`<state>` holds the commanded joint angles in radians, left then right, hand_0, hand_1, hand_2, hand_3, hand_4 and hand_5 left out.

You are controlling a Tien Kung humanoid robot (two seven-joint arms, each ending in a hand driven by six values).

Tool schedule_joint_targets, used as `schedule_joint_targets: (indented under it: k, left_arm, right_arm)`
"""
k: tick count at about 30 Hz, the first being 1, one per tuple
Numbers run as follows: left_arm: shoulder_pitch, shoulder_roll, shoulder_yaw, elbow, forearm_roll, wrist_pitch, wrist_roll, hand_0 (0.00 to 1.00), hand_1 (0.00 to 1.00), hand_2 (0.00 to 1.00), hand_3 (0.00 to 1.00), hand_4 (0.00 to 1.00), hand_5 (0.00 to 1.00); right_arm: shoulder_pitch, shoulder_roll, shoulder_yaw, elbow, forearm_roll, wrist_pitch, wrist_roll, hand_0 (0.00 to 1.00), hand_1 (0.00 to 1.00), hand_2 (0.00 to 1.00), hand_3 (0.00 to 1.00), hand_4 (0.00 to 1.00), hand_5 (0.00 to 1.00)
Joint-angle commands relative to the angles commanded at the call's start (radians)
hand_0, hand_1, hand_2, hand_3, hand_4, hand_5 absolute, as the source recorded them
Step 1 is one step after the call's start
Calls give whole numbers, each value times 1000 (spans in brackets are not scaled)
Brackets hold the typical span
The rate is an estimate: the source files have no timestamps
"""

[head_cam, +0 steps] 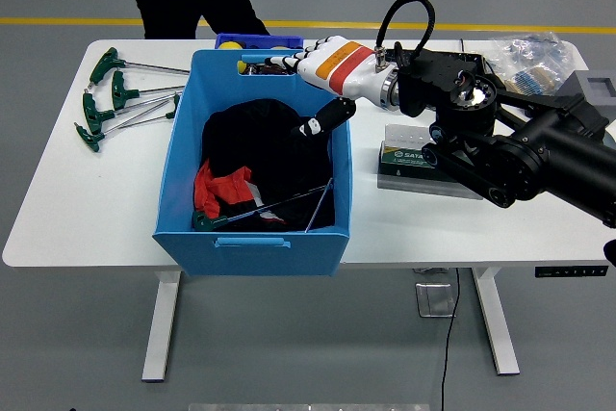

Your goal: Lift tool from toolbox,place it in box,lift tool from toolbox,place it in box

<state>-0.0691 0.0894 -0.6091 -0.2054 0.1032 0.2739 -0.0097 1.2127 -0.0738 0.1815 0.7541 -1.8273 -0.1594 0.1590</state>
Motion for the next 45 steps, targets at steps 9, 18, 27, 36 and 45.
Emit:
schedule_joint_targets:
  k: [9, 18, 27, 36, 45]
  left_arm:
    - [-1, 0, 29, 0, -33, -7, -6, 693, 749, 817, 832, 998, 796]
    - [4, -3, 54, 0, -71, -10, -14, 693, 749, 817, 831, 998, 798]
    - [9, -5, 65, -1, -88, -14, -17, 691, 748, 814, 830, 998, 798]
    - [15, -6, 85, -2, -115, -17, -24, 692, 749, 814, 830, 998, 800]
    - [15, -8, 80, -2, -103, -18, -20, 691, 748, 813, 828, 998, 802]
  right_arm:
    - [-45, -48, 25, -16, 8, 18, -7, 782, 781, 866, 990, 929, 589]
    - [-156, -163, 136, 4, 91, -46, 20, 778, 774, 853, 958, 935, 596]
    - [-303, -278, 338, 29, 312, -125, 31, 775, 761, 820, 873, 956, 626]
    - [-490, -330, 500, 115, 660, -186, 46, 778, 760, 817, 867, 976, 674]
    - [-621, -296, 618, 239, 1037, -230, 71, 789, 767, 821, 873, 998, 871]
